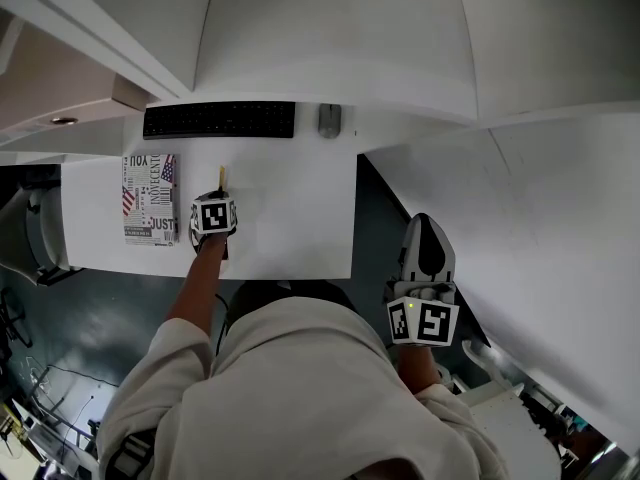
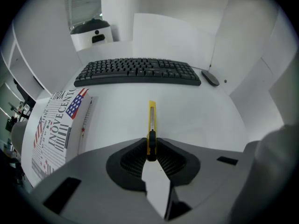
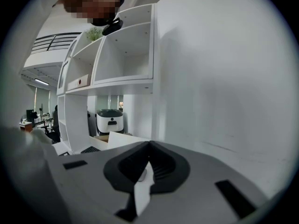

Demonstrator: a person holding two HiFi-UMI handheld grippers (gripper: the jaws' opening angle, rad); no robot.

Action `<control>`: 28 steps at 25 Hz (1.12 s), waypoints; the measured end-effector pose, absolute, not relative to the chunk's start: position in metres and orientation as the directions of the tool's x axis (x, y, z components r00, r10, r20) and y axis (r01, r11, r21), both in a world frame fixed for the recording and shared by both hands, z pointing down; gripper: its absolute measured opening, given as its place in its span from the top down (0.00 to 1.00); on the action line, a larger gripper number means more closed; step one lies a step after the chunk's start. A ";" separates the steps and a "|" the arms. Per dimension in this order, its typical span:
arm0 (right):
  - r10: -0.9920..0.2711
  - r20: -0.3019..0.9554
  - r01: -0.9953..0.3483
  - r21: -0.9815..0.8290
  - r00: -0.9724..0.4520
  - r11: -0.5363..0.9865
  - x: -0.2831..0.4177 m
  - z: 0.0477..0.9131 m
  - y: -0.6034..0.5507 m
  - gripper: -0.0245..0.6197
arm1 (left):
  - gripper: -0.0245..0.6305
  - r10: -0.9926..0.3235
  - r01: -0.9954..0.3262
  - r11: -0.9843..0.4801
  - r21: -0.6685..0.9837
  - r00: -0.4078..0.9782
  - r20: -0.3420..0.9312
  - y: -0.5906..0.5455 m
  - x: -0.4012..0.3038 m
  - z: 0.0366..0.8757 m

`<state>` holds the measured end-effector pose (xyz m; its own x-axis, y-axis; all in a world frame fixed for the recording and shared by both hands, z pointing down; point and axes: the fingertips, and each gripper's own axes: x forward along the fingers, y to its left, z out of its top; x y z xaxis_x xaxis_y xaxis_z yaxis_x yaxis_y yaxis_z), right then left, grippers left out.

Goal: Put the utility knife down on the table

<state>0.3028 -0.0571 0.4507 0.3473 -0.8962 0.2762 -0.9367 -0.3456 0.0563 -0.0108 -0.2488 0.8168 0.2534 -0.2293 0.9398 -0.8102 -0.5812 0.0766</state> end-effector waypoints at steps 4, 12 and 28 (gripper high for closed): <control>-0.892 0.279 -0.933 0.052 0.355 -0.355 0.310 0.453 -0.053 0.96 | 0.86 -0.212 -0.814 -0.578 0.063 0.225 0.951 -0.246 -0.011 0.823; -0.889 0.275 -0.929 0.042 0.365 -0.368 0.321 0.454 -0.045 0.96 | 0.86 -0.199 -0.814 -0.580 0.037 0.186 0.962 -0.243 -0.012 0.826; -0.893 0.272 -0.931 0.035 0.359 -0.364 0.329 0.455 -0.042 0.96 | 0.82 -0.197 -0.816 -0.577 0.038 0.184 0.963 -0.244 -0.013 0.825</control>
